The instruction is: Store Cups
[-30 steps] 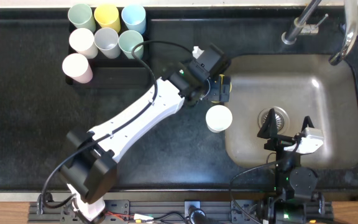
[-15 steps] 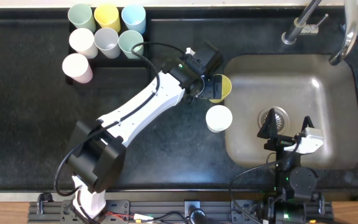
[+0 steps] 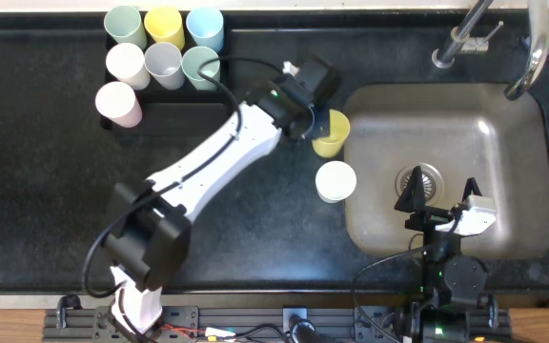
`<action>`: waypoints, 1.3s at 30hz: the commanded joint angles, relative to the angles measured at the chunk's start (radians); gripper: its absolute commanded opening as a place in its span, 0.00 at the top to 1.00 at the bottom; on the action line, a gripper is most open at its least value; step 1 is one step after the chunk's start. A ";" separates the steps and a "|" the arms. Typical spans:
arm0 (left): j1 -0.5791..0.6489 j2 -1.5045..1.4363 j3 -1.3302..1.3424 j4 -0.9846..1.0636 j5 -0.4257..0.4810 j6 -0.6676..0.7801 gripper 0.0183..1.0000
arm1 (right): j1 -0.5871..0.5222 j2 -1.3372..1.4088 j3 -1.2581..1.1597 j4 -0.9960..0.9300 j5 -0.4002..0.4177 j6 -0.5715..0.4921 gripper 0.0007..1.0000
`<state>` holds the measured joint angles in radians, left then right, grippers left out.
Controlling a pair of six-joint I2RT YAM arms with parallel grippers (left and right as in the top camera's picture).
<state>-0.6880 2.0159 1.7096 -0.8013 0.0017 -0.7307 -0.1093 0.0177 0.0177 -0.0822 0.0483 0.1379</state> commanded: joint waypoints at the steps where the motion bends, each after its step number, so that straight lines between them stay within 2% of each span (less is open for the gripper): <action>1: 0.101 -0.165 0.060 -0.016 -0.082 -0.004 0.90 | 0.005 -0.006 -0.013 0.005 -0.007 0.005 0.00; 4: 0.191 -0.252 0.060 -0.082 -0.082 -0.018 0.91 | 0.005 -0.006 -0.013 0.005 -0.007 0.005 0.00; 8: 0.341 -0.341 0.060 -0.290 -0.071 -0.095 0.98 | 0.005 -0.006 -0.013 0.005 -0.007 0.005 0.00; 12: 0.485 -0.376 0.057 -0.482 -0.060 -0.116 0.98 | 0.005 -0.006 -0.013 0.005 -0.007 0.005 0.00; 17: 0.599 -0.376 -0.030 -0.447 -0.051 -0.116 0.98 | 0.005 -0.006 -0.013 0.005 -0.007 0.005 0.00; 26: 0.708 -0.357 -0.163 -0.325 -0.026 -0.202 0.98 | 0.005 -0.006 -0.013 0.005 -0.007 0.005 0.00; 34: 0.702 -0.294 -0.163 -0.307 -0.054 -0.229 0.98 | 0.005 -0.006 -0.013 0.005 -0.007 0.005 0.01; 39: 0.685 -0.257 -0.162 -0.306 -0.102 -0.244 0.98 | 0.005 -0.006 -0.013 0.005 -0.007 0.005 0.01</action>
<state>0.0116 1.7386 1.5490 -1.1091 -0.0547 -0.9474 -0.1097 0.0177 0.0177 -0.0822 0.0483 0.1379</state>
